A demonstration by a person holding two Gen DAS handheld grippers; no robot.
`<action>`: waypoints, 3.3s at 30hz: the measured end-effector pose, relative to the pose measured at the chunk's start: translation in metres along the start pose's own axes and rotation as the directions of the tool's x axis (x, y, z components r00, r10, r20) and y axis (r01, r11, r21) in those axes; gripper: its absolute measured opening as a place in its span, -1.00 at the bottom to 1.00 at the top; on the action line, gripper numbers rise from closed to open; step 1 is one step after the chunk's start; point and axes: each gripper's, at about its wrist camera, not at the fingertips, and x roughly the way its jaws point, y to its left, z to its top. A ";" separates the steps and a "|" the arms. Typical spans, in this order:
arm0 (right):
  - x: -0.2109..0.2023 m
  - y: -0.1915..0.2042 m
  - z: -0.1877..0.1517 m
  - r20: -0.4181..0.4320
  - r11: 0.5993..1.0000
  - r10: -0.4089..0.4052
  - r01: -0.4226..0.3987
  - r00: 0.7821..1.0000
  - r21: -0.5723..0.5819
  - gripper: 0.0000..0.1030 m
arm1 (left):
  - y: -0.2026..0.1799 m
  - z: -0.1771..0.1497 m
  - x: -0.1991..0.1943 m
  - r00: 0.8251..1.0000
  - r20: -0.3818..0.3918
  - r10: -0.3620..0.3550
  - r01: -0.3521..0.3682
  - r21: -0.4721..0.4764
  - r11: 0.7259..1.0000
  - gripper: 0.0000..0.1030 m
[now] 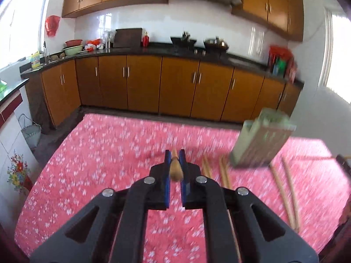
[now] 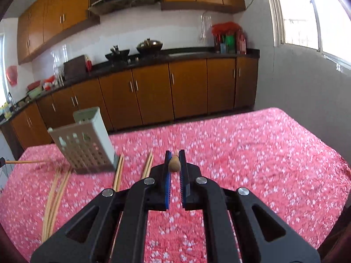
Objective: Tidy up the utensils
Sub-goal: 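Lift both held chopsticks up over the grey perforated holder, then open both tools to drop the chopsticks into the holder, then lower the right tool onto a chopstick and grasp it while the left grasps another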
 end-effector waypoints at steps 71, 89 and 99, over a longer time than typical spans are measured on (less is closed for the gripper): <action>0.071 0.031 -0.081 -0.427 0.982 0.183 -0.187 0.886 0.034 -0.57 | -0.015 -0.071 0.047 0.966 -0.260 0.001 -0.003 -0.010 1.000 -0.17; 0.066 0.026 -0.095 -0.428 0.993 0.069 -0.102 0.901 -0.056 -0.80 | -0.059 -0.116 0.062 0.923 -0.374 -0.089 0.126 0.075 0.989 -0.61; 0.062 0.035 -0.100 -0.434 0.989 0.087 -0.130 0.897 -0.071 -0.79 | -0.065 -0.125 0.060 0.927 -0.375 -0.019 0.080 0.147 0.986 -0.65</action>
